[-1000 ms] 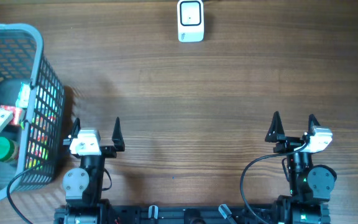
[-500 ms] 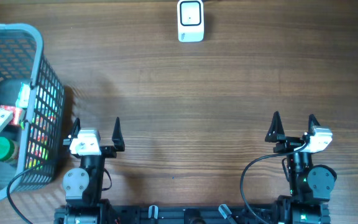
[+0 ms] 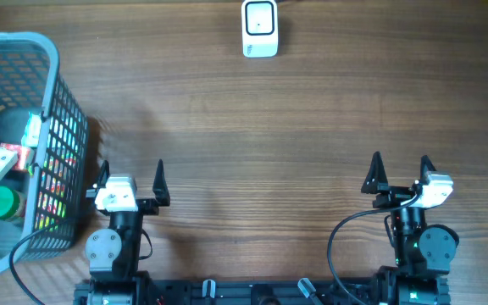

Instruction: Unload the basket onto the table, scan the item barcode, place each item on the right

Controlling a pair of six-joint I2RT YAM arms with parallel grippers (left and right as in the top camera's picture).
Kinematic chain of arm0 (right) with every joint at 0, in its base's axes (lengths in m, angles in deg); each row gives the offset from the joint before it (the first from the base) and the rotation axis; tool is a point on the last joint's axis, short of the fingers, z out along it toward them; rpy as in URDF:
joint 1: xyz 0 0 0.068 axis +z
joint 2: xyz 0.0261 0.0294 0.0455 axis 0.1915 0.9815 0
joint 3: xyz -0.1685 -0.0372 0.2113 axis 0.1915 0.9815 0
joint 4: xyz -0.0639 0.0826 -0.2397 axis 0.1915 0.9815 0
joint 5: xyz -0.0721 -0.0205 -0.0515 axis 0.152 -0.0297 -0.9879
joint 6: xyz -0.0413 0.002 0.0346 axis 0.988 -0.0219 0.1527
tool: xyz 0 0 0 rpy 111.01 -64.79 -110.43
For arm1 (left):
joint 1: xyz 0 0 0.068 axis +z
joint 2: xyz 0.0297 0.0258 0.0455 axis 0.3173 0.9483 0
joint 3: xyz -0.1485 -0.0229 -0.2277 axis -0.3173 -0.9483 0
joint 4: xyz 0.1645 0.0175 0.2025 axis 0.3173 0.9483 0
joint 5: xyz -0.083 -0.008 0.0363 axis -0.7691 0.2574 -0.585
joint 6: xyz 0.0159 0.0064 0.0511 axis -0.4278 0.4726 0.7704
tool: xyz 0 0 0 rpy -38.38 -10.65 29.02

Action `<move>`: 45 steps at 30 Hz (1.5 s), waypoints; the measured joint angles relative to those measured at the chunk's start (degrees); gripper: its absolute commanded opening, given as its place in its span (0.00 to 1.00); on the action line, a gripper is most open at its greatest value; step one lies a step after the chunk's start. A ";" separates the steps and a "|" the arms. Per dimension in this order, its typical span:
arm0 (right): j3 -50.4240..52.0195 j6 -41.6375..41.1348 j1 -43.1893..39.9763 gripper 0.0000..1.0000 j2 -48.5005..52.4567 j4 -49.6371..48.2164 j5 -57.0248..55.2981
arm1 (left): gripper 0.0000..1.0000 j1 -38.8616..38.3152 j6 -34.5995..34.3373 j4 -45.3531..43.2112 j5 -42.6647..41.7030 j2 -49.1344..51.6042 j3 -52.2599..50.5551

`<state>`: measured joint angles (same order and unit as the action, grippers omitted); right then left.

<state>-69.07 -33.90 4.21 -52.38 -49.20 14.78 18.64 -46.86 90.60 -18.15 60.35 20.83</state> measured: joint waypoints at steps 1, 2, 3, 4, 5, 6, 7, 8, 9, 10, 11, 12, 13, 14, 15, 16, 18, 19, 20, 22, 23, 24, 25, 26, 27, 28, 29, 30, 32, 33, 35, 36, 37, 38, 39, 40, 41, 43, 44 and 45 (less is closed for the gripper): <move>0.00 0.00 0.00 1.00 0.00 0.00 0.00 | 1.00 0.00 0.00 0.00 0.00 0.00 0.00; 0.00 0.00 0.00 1.00 0.00 0.00 0.00 | 1.00 0.00 0.00 0.00 0.00 0.00 0.00; 0.00 0.00 0.00 1.00 0.00 0.00 0.00 | 1.00 0.00 0.00 0.00 0.00 0.00 0.00; 0.00 0.00 0.00 1.00 0.00 0.00 0.00 | 1.00 0.00 0.00 0.00 0.00 0.00 0.00; 0.00 0.00 0.00 1.00 0.00 0.00 0.00 | 1.00 0.00 0.00 0.02 0.00 0.00 0.00; 0.00 0.00 0.00 1.00 0.00 0.00 0.00 | 1.00 0.00 0.00 0.00 0.00 0.00 0.00; 0.00 0.00 0.00 1.00 0.00 0.00 0.00 | 1.00 0.00 0.00 0.00 0.00 0.00 0.00; 0.00 0.00 0.00 1.00 0.00 0.00 0.00 | 1.00 0.00 0.00 0.00 -0.02 0.00 0.00; 0.00 0.00 0.00 1.00 0.00 0.00 0.00 | 1.00 0.00 -0.02 0.00 0.00 0.00 0.00; 0.00 0.00 0.00 1.00 0.00 0.00 0.00 | 1.00 0.00 -0.02 0.00 0.00 0.00 0.00; 0.00 0.00 0.00 1.00 0.00 0.00 0.00 | 1.00 0.00 -0.04 0.00 0.00 0.00 0.00; 0.00 0.00 0.00 1.00 0.00 0.00 0.00 | 1.00 0.00 -0.15 0.00 0.00 0.00 0.00; 0.00 0.00 0.00 1.00 0.00 0.00 0.00 | 1.00 0.00 -0.15 0.00 0.00 0.00 0.00; 0.00 0.00 0.00 1.00 0.00 0.00 0.00 | 1.00 0.00 -0.15 0.00 0.00 0.00 0.00; 0.00 0.00 0.00 1.00 0.00 0.00 0.00 | 1.00 0.00 -0.17 0.00 0.00 0.00 0.00; 0.00 0.00 0.00 1.00 0.00 0.00 0.00 | 1.00 0.00 -0.17 0.00 0.00 0.00 0.00; 0.00 0.00 0.00 1.00 0.00 0.00 0.00 | 1.00 0.00 -0.17 0.00 0.00 0.00 0.00; 0.00 0.00 0.00 0.99 0.00 0.00 0.00 | 1.00 0.00 -0.17 0.00 0.00 0.00 0.00; 0.00 0.00 0.00 1.00 0.00 0.00 0.00 | 1.00 0.00 -0.17 0.00 0.00 0.00 0.00; 0.00 0.00 0.00 1.00 0.00 0.00 0.00 | 1.00 0.00 -0.17 0.00 0.00 0.00 0.00; 0.00 0.00 0.00 1.00 0.00 0.00 0.00 | 1.00 0.00 -0.20 0.00 0.00 0.00 0.00; 0.00 0.00 0.00 1.00 0.00 0.00 0.00 | 1.00 0.00 -0.68 0.00 0.00 0.00 0.00; 0.00 0.00 0.00 1.00 0.00 0.00 0.00 | 1.00 0.00 -1.44 0.00 0.00 0.00 0.00; 0.00 0.00 0.00 1.00 0.00 0.00 0.00 | 1.00 0.00 -2.25 0.00 -0.02 0.00 0.00; 0.00 0.00 0.00 1.00 0.00 0.00 0.00 | 1.00 -0.02 -2.78 0.00 0.00 0.00 0.00; 0.00 0.00 0.00 1.00 0.00 0.00 0.00 | 1.00 0.00 -3.23 0.00 0.00 0.00 0.00; 0.00 0.00 0.00 1.00 0.00 0.00 0.00 | 1.00 0.00 -3.48 0.00 0.00 0.00 0.00; 0.00 0.00 0.00 1.00 0.00 0.00 0.00 | 1.00 0.00 -3.72 0.00 0.00 0.00 0.00; 0.00 0.00 0.00 1.00 0.00 0.00 0.00 | 1.00 0.00 -4.09 0.00 0.00 0.00 0.00; 0.00 0.00 0.00 1.00 0.00 0.00 0.00 | 1.00 -0.02 -4.11 0.00 0.00 0.00 0.00; 0.00 0.00 0.00 1.00 0.00 0.00 0.00 | 1.00 0.00 -4.11 0.00 0.00 0.00 0.00; 0.00 0.00 0.00 0.99 0.00 0.00 0.00 | 1.00 0.00 -4.11 0.00 0.00 0.00 0.00; 0.00 0.00 0.00 1.00 0.00 0.00 0.00 | 1.00 -0.02 -4.11 0.00 0.00 0.00 0.00; 0.00 0.00 0.00 1.00 0.00 0.00 0.00 | 1.00 0.00 -4.11 0.00 0.00 0.00 0.00; 0.00 0.00 0.00 1.00 0.00 0.00 0.00 | 1.00 0.00 -4.11 0.00 -0.02 0.00 0.00; 0.00 0.00 0.00 1.00 0.00 0.00 0.00 | 1.00 0.00 -4.13 0.00 0.00 0.00 0.00; 0.00 0.00 0.00 1.00 0.00 0.00 0.00 | 1.00 0.00 -4.13 0.00 0.00 0.00 0.00; 0.00 0.00 0.00 1.00 0.00 0.00 0.00 | 1.00 0.00 -4.13 0.00 0.00 0.00 0.00; 0.00 0.00 0.00 1.00 0.00 0.00 0.00 | 1.00 0.00 -4.13 0.00 0.00 0.00 0.00; 0.00 0.00 0.00 1.00 0.00 0.00 0.00 | 1.00 0.00 -4.13 0.00 0.00 0.00 0.00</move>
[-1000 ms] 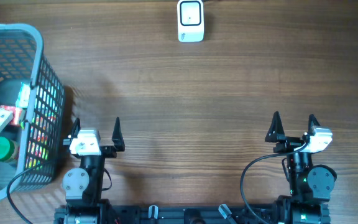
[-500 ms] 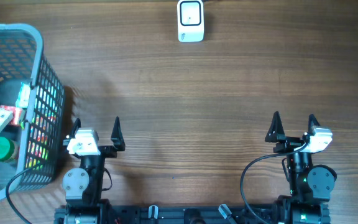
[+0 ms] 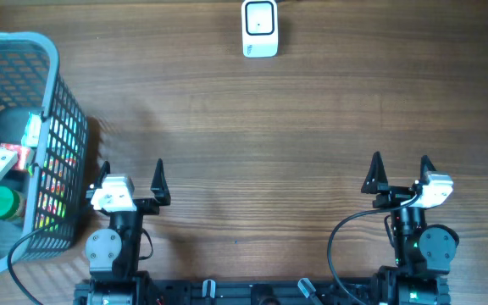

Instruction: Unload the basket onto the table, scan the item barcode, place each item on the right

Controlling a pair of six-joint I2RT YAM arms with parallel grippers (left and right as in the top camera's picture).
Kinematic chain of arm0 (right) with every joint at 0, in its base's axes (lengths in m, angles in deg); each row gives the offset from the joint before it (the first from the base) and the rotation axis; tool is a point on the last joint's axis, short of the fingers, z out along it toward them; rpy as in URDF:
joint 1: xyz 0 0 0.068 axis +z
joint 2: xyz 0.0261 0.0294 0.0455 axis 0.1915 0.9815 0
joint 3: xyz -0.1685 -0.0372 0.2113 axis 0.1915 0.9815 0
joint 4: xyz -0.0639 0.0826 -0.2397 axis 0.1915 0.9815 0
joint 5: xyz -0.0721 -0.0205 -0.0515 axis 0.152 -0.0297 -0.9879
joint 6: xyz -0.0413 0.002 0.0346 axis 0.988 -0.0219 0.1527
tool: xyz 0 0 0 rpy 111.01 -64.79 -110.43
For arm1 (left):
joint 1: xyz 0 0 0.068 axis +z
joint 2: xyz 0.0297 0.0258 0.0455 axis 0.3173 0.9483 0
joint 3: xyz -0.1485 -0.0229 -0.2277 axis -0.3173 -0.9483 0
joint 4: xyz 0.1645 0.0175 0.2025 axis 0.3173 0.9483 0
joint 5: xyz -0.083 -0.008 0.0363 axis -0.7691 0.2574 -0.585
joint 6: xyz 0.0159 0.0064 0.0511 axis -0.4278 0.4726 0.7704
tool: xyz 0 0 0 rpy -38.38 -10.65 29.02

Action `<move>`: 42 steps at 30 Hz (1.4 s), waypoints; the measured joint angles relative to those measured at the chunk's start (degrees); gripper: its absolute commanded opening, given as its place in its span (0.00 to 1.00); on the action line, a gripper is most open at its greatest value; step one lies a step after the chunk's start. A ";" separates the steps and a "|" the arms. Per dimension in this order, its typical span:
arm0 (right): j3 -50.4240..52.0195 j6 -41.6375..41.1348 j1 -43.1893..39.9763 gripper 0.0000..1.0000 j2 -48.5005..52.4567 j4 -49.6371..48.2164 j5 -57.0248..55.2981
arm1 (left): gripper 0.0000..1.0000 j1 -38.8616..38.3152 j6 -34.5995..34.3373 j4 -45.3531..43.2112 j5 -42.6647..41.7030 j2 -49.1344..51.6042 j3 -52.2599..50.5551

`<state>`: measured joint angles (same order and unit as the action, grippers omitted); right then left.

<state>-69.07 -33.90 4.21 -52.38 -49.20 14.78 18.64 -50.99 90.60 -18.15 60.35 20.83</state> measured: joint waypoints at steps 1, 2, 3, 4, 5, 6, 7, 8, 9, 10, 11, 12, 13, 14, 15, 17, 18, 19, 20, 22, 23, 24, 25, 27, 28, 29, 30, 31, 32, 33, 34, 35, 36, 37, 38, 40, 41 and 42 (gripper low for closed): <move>0.00 0.00 0.00 1.00 0.00 0.00 0.00 | 1.00 0.00 0.00 0.00 0.00 0.00 0.00; 0.00 0.00 0.00 1.00 0.00 0.00 0.00 | 1.00 0.00 -0.02 0.00 0.00 0.00 0.00; 0.00 0.00 0.00 1.00 0.00 0.00 0.00 | 1.00 0.00 -0.02 0.00 0.00 0.00 0.00; 0.00 0.00 0.00 1.00 0.00 0.00 0.00 | 1.00 0.00 -0.13 0.00 0.00 0.00 0.00; 0.00 0.00 0.00 1.00 0.00 0.00 0.00 | 1.00 0.00 -0.15 0.00 0.00 0.00 0.00; 0.00 0.00 0.00 1.00 0.00 0.00 0.00 | 1.00 0.00 -0.17 0.00 0.00 0.00 0.00; 0.00 0.00 0.00 1.00 0.00 0.00 0.00 | 1.00 0.00 -0.17 0.00 -0.02 0.00 0.00; 0.00 0.00 0.00 1.00 0.00 0.00 0.00 | 1.00 0.00 -0.17 0.00 -0.24 0.00 0.00; 0.00 0.00 0.00 1.00 0.00 0.00 0.00 | 1.00 0.00 -0.17 0.00 -0.83 0.00 0.00; 0.00 0.00 0.00 1.00 0.00 0.00 0.00 | 1.00 0.00 -0.20 -0.04 -1.75 0.00 0.00; 0.00 0.00 0.00 1.00 0.00 0.00 0.00 | 1.00 0.00 -0.22 -0.09 -2.49 0.00 0.00; 0.00 0.00 0.00 1.00 0.00 0.00 0.00 | 1.00 0.00 -0.24 -0.17 -3.98 0.00 0.00; 0.00 0.00 0.00 1.00 0.00 0.00 0.00 | 1.00 0.00 -0.37 -0.15 -5.35 0.00 0.07; 0.00 0.00 0.00 1.00 0.00 0.00 0.00 | 1.00 0.00 -0.37 -0.09 -6.27 0.00 0.17; 0.00 0.00 0.00 1.00 0.00 0.00 0.00 | 1.00 0.00 -0.39 0.72 -8.13 0.00 0.70; 0.00 0.00 0.00 1.00 0.00 0.00 0.00 | 1.00 0.00 -1.09 3.37 -11.54 0.02 3.48; 0.00 0.00 0.00 1.00 0.00 0.00 0.00 | 1.00 -0.02 -1.29 5.62 -12.17 0.02 4.87; 0.00 0.00 0.00 1.00 0.00 0.00 0.00 | 1.00 0.00 -1.49 6.82 -12.66 0.02 5.86; 0.00 0.00 0.00 1.00 0.00 0.00 0.00 | 1.00 0.00 -1.66 8.17 -13.49 0.04 7.04; 0.00 0.00 0.00 1.00 0.00 0.00 0.00 | 1.00 0.00 -1.88 9.29 -14.95 0.04 9.46; 0.00 0.00 0.00 1.00 0.00 0.00 0.00 | 1.00 0.00 -2.08 9.88 -15.56 0.04 10.93; 0.00 0.00 0.00 1.00 0.00 0.00 0.00 | 1.00 0.00 -2.40 10.54 -16.04 0.07 12.17; 0.00 0.00 0.00 1.00 0.00 0.00 0.00 | 1.00 -0.02 -2.84 10.75 -16.39 0.09 13.35; 0.00 0.00 0.00 1.00 0.00 0.00 0.00 | 1.00 0.00 -3.82 11.32 -16.85 0.50 16.02; 0.00 0.00 0.00 1.00 0.00 0.00 0.00 | 1.00 0.00 -4.07 11.56 -16.98 0.96 17.29; 0.00 0.00 0.00 1.00 0.00 0.00 0.00 | 1.00 -0.02 -4.50 12.61 -17.20 2.08 19.52; 0.00 0.00 0.00 1.00 0.00 0.00 0.00 | 1.00 0.00 -4.61 12.98 -17.31 2.71 20.48; 0.00 0.00 0.00 1.00 0.04 -0.02 0.00 | 1.00 0.00 -5.29 14.51 -17.46 5.16 23.63; 0.00 0.00 0.00 1.00 0.04 0.02 0.00 | 1.00 0.00 -5.51 16.48 -17.57 6.97 25.75; 0.00 0.00 0.00 1.00 0.04 0.00 0.00 | 1.00 0.00 -5.57 18.23 -17.70 9.38 28.17; 0.00 0.00 0.00 1.00 0.07 0.00 0.00 | 1.00 0.00 -5.70 19.98 -17.77 12.22 30.93; 0.00 0.00 0.00 1.00 0.09 0.02 0.00 | 1.00 0.00 -5.81 22.75 -17.84 15.45 34.38; 0.00 0.00 0.00 1.00 0.11 0.00 0.00 | 1.00 -0.02 -5.95 24.06 -17.81 18.36 37.22; 0.00 0.00 0.00 1.00 0.11 0.00 0.00 | 1.00 0.00 -6.01 26.51 -17.92 21.57 40.76; 0.00 0.00 0.00 1.00 0.11 0.00 0.00 | 1.00 0.00 -6.12 29.83 -17.99 24.98 44.89; 0.00 0.00 0.00 1.00 0.11 0.00 0.00 | 1.00 0.00 -6.34 35.89 -18.75 30.88 52.54; 0.00 0.00 0.00 1.00 0.11 0.00 0.00 | 1.00 0.00 -6.40 38.62 -19.78 33.55 56.26; 0.00 0.00 0.00 1.00 0.11 0.00 0.00 | 1.00 0.00 -6.43 42.27 -20.92 36.26 60.02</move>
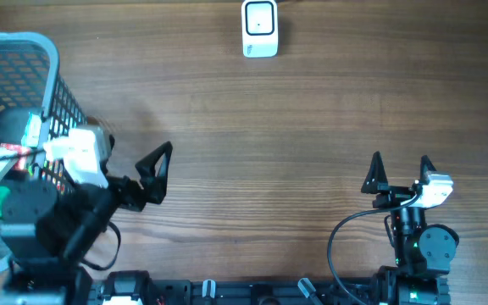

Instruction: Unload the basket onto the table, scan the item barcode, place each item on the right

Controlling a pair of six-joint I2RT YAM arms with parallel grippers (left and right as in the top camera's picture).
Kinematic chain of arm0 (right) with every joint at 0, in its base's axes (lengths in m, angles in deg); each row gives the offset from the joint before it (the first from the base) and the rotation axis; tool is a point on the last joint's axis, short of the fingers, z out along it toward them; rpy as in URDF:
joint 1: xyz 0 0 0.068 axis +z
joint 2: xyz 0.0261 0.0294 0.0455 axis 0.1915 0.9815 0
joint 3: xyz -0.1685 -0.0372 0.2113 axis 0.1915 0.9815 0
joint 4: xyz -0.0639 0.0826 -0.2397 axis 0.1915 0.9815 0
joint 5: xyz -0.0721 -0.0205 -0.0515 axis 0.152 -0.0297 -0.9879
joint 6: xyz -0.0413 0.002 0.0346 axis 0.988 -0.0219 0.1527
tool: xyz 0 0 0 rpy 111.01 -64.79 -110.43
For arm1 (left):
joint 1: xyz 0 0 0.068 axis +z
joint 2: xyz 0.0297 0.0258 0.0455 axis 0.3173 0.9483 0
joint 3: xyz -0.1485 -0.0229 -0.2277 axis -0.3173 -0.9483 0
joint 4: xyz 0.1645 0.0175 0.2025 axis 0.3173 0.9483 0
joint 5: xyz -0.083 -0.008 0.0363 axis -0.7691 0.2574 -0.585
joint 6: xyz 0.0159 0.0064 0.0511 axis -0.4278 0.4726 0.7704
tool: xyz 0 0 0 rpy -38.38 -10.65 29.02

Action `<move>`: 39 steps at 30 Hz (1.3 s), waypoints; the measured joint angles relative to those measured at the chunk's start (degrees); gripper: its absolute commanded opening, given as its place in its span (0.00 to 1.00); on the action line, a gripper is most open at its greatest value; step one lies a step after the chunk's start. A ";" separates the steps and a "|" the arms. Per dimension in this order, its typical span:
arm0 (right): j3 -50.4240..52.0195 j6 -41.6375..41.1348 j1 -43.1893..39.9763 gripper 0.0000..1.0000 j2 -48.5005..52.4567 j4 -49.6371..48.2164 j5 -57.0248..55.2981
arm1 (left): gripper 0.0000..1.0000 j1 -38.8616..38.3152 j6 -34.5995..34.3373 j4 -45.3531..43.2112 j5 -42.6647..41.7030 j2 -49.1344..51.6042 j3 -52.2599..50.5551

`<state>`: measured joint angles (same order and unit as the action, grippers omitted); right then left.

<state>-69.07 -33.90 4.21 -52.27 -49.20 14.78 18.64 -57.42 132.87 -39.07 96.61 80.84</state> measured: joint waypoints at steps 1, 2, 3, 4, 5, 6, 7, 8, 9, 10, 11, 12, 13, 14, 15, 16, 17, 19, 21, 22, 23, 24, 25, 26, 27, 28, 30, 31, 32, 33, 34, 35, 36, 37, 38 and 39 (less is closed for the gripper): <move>0.00 0.00 0.00 1.00 0.00 0.00 0.00 | 1.00 -0.02 0.02 1.31 -0.55 1.14 1.42; 0.00 0.00 0.00 1.00 0.00 0.00 0.00 | 1.00 0.00 0.02 2.58 -1.18 2.23 2.38; 0.00 0.00 0.00 1.00 0.00 0.00 0.00 | 1.00 0.00 0.00 3.26 -1.68 2.99 2.64; 0.00 0.00 0.00 1.00 0.00 0.00 0.00 | 1.00 -0.02 0.02 3.54 -2.23 3.96 2.69; 0.00 0.00 0.00 0.99 0.00 0.00 0.00 | 1.00 0.00 0.02 3.69 -2.49 4.72 2.75; 0.00 0.00 0.00 1.00 0.00 0.00 0.00 | 1.00 0.00 0.00 4.11 -2.58 5.53 3.15; 0.00 0.00 0.00 1.00 0.00 0.00 0.00 | 1.00 0.00 -0.02 4.46 -2.47 6.25 3.85; 0.00 0.00 0.00 1.00 0.00 0.00 0.00 | 1.00 0.00 -0.15 5.35 -1.81 7.19 5.33; 0.00 0.00 0.00 1.00 0.00 -0.02 0.00 | 1.00 0.00 -0.20 6.54 -0.90 8.11 7.10; 0.00 0.00 0.00 1.00 0.00 0.00 0.00 | 1.00 0.00 -0.31 8.26 0.92 9.53 10.01; 0.00 0.00 0.00 1.00 0.00 0.00 0.00 | 1.00 0.00 -0.50 10.84 3.06 11.47 13.90; 0.00 0.00 0.00 1.00 0.00 0.02 0.00 | 1.00 0.00 -0.68 12.85 6.08 13.66 18.73; 0.00 0.00 0.00 1.00 0.02 0.02 0.00 | 1.00 -0.02 -0.90 16.85 9.60 16.44 24.33; 0.00 0.00 0.00 1.00 0.07 -0.02 0.00 | 1.00 0.00 -1.05 18.18 11.58 18.01 27.19; 0.00 0.00 0.00 1.00 0.09 0.02 0.00 | 1.00 0.13 -1.53 21.40 14.75 20.59 31.71; 0.00 0.00 0.00 1.00 0.11 0.00 0.00 | 1.00 0.48 -2.45 24.15 18.18 23.12 35.85; 0.00 0.00 0.00 1.00 0.11 0.00 0.00 | 1.00 1.22 -3.87 26.93 21.79 25.81 39.85; 0.00 0.00 0.00 1.00 0.11 0.00 0.00 | 1.00 4.22 -8.28 29.97 28.94 30.16 44.26; 0.00 0.00 0.00 1.00 0.11 0.00 0.00 | 1.00 8.13 -12.20 32.11 32.87 32.76 44.94; 0.00 0.00 0.00 1.00 0.11 0.00 0.00 | 1.00 10.99 -14.60 33.68 34.71 34.16 44.96; 0.00 0.00 0.00 1.00 0.11 0.00 0.00 | 1.00 13.68 -16.59 34.91 35.87 35.63 44.96; 0.00 0.00 0.00 1.00 0.11 0.00 0.00 | 1.00 16.52 -18.75 36.17 36.68 36.81 44.96; 0.00 0.00 0.00 1.00 0.11 0.00 0.00 | 1.00 19.34 -20.90 37.35 37.24 37.92 44.96; 0.00 0.00 0.00 1.00 0.11 0.00 0.00 | 1.00 22.29 -23.15 38.47 37.62 38.82 44.96; 0.00 0.00 0.00 1.00 0.11 0.00 0.00 | 1.00 24.81 -24.70 39.19 37.73 39.39 44.94; 0.00 0.00 0.00 1.00 0.11 0.00 0.00 | 1.00 27.69 -26.53 40.06 37.86 39.93 44.76; 0.00 0.00 0.00 1.00 0.11 0.00 0.00 | 1.00 33.05 -29.94 40.70 37.97 40.44 43.52; 0.00 0.00 0.00 1.00 0.11 0.00 0.00 | 1.00 35.28 -31.19 40.72 37.94 40.44 42.36; 0.00 0.00 0.00 1.00 0.11 0.00 0.00 | 1.00 37.64 -32.52 40.52 37.97 40.44 40.61; 0.00 0.00 0.00 1.00 0.11 0.00 0.00 | 1.00 39.74 -33.75 40.28 37.97 40.50 38.69; 0.00 0.00 0.00 1.00 0.11 0.00 0.00 | 1.00 41.55 -35.21 39.69 37.94 40.50 36.24; 0.00 0.00 0.00 1.00 0.11 0.00 0.00 | 1.00 42.75 -36.41 39.34 37.92 40.70 34.34; 0.00 0.00 0.00 1.00 0.11 0.00 0.00 | 1.00 43.95 -37.86 38.10 37.81 40.70 32.00; 0.00 0.00 0.00 1.00 0.11 0.00 0.00 | 1.00 44.94 -39.30 36.89 37.70 40.79 29.68; 0.00 0.00 0.00 0.99 0.11 0.00 0.00 | 1.00 45.68 -40.92 35.98 37.53 40.87 27.47; 0.00 0.00 0.00 1.00 0.11 0.00 0.00 | 1.00 46.23 -42.01 34.75 37.48 40.96 25.66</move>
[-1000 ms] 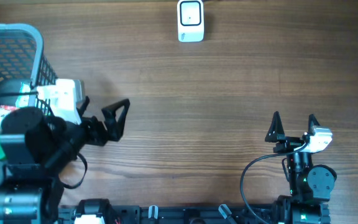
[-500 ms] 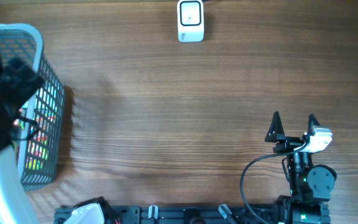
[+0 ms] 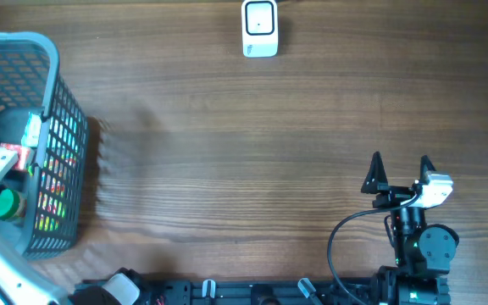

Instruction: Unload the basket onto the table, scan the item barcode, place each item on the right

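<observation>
The white barcode scanner (image 3: pixel 259 28) stands at the table's far edge, centre. The grey mesh basket (image 3: pixel 53 102) at the left holds the items: a white and red box (image 3: pixel 0 159), a green-capped item (image 3: pixel 3 203) and a dark item (image 3: pixel 8 127). My left arm shows only as a white link (image 3: pixel 7 271) across the bottom left corner and a dark part at the frame's left edge over the basket; its fingers do not show. My right gripper (image 3: pixel 399 165) rests open and empty at the near right.
The basket's near right wall (image 3: pixel 66 195) stands tall beside the left arm's base. Bare wooden table (image 3: pixel 252 152) lies between the basket, the scanner and the right arm. A black cable (image 3: pixel 337 246) loops by the right arm's base.
My left arm has swung further left: its gripper was open beside the basket's right wall, and now only a white link and a dark part at the left edge show. The right arm is unchanged.
Both grippers rested open at the near edge for the first two moments. Then the left arm was raised and turned toward the basket, its gripper open by the basket's right wall. Now it reaches over the basket at the frame's left edge. Items and scanner have not moved.
</observation>
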Controlling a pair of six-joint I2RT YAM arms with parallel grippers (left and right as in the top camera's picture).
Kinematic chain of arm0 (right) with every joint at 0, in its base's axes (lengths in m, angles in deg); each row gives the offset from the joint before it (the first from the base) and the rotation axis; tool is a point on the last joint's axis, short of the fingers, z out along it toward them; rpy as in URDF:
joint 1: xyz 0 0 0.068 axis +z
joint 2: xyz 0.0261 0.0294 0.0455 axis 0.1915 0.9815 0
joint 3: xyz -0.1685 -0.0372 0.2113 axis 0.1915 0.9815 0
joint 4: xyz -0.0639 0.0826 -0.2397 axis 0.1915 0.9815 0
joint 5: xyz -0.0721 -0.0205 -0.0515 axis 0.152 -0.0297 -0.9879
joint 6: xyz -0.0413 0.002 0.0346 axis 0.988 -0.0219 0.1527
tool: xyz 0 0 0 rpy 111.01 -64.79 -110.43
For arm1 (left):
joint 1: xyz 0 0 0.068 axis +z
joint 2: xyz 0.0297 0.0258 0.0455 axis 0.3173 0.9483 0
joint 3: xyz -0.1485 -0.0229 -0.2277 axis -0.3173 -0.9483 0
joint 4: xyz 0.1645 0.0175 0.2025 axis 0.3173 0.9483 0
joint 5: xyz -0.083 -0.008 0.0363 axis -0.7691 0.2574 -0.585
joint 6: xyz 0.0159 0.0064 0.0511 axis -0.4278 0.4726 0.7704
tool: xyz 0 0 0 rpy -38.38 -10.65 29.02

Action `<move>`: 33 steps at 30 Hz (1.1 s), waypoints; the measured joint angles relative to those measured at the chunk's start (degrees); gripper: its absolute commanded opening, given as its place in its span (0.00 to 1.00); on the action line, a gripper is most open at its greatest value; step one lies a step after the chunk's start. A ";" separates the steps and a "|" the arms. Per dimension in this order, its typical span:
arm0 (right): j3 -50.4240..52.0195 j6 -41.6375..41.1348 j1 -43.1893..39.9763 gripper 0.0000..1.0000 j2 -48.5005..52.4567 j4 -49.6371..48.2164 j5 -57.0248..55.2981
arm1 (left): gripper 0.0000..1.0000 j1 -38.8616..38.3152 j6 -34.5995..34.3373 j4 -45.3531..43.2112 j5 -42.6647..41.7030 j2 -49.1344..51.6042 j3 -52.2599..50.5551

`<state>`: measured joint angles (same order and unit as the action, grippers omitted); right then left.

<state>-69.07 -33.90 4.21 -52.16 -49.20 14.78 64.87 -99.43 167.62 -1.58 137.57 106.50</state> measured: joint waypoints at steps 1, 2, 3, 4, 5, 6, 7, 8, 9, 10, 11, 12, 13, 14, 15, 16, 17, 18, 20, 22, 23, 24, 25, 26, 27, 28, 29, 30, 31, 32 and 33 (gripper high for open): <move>0.00 0.00 0.00 1.00 0.00 0.00 0.00 | 1.00 0.68 -2.08 -2.34 -0.09 0.00 -2.56; 0.00 0.00 0.00 1.00 0.00 0.00 0.00 | 1.00 0.98 -3.13 -3.37 -0.17 0.11 -3.89; 0.00 0.00 0.00 1.00 0.00 0.00 0.00 | 1.00 1.36 -5.01 -5.42 -0.20 0.13 -5.99; 0.00 0.00 0.00 1.00 0.00 0.00 0.00 | 1.00 1.53 -6.14 -7.17 -0.20 0.17 -7.41; 0.00 0.00 0.00 1.00 0.00 0.00 0.00 | 1.00 1.70 -6.93 -8.87 -0.17 0.22 -8.55; 0.00 0.00 0.00 1.00 0.00 0.00 0.00 | 1.00 1.73 -7.48 -9.75 -0.20 0.39 -9.11; 0.00 0.00 0.00 1.00 0.00 0.00 0.00 | 1.00 1.75 -8.11 -10.84 -0.17 0.61 -9.64; 0.00 0.00 0.00 0.99 0.00 0.00 0.00 | 1.00 1.77 -8.46 -11.58 -0.15 0.90 -9.88; 0.00 0.00 0.00 1.00 0.00 0.00 0.00 | 1.00 1.75 -8.83 -12.39 -0.13 1.27 -10.05; 0.00 0.00 0.00 1.00 0.00 0.00 0.00 | 1.00 1.77 -9.35 -13.05 -0.07 1.90 -10.10; 0.00 0.00 0.00 1.00 0.00 0.00 0.00 | 1.00 1.77 -9.46 -13.66 0.00 2.25 -10.12; 0.00 0.00 0.00 1.00 0.00 0.00 0.00 | 1.00 1.77 -9.60 -14.88 0.07 2.97 -10.12; 0.00 0.00 0.00 1.00 0.00 0.00 0.00 | 1.00 1.81 -9.60 -15.61 0.07 4.02 -10.12; 0.00 0.00 0.00 0.99 0.00 0.00 0.00 | 1.00 1.81 -9.64 -16.09 0.07 5.44 -10.12; 0.00 0.00 0.00 1.00 0.00 0.00 0.00 | 1.00 1.81 -9.66 -16.39 0.07 6.97 -10.12; 0.00 0.00 0.00 1.00 0.00 0.00 0.00 | 1.00 1.81 -9.73 -16.85 0.07 8.72 -10.12; 0.00 0.00 0.00 1.00 0.00 0.00 0.00 | 1.00 1.81 -9.79 -17.49 0.07 10.62 -10.14; 0.00 0.00 0.00 1.00 0.00 0.00 0.00 | 1.00 1.81 -9.81 -17.88 0.07 12.09 -10.14; 0.00 0.00 0.00 1.00 0.00 0.00 0.00 | 1.00 1.81 -9.79 -18.34 0.00 16.02 -10.14; 0.00 0.00 0.00 1.00 0.00 0.00 0.00 | 1.00 1.81 -9.79 -18.84 -0.22 19.69 -10.19; 0.00 0.00 0.00 1.00 0.00 0.00 0.00 | 1.00 1.81 -9.79 -19.23 -0.26 21.00 -10.19; 0.00 0.00 0.00 1.00 0.00 0.00 0.00 | 1.00 1.81 -9.79 -19.47 -0.39 21.92 -10.19; 0.00 0.00 0.00 1.00 0.00 0.00 0.00 | 1.00 1.81 -9.79 -19.58 -0.55 22.95 -10.19; 0.00 0.00 0.00 1.00 0.00 0.00 0.00 | 1.00 1.81 -9.79 -19.65 -0.63 23.78 -10.19; 0.00 0.00 0.00 1.00 0.00 0.00 0.00 | 1.00 1.81 -9.79 -19.76 -0.66 24.94 -10.19; 0.00 0.00 0.00 1.00 0.00 0.00 0.00 | 1.00 1.81 -9.79 -19.87 -0.66 25.49 -10.19; 0.00 0.00 0.00 1.00 0.00 0.00 0.00 | 0.99 1.81 -9.79 -20.02 -0.66 25.94 -10.19; 0.00 0.00 0.00 1.00 0.00 0.00 0.00 | 0.99 1.81 -9.79 -20.06 -0.66 26.45 -10.19; 0.00 0.00 0.00 1.00 0.00 0.00 0.00 | 0.99 1.81 -9.79 -20.11 -0.66 26.80 -10.19; 0.00 0.00 0.00 1.00 0.00 0.00 0.00 | 0.95 1.81 -9.79 -20.24 -0.63 27.06 -10.19; 0.00 0.00 0.00 1.00 0.00 0.00 0.00 | 0.92 1.81 -9.79 -20.35 -0.61 27.15 -10.19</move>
<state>-69.07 -33.90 4.21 -52.16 -49.20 14.78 66.68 -109.22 147.27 -2.20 164.71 96.32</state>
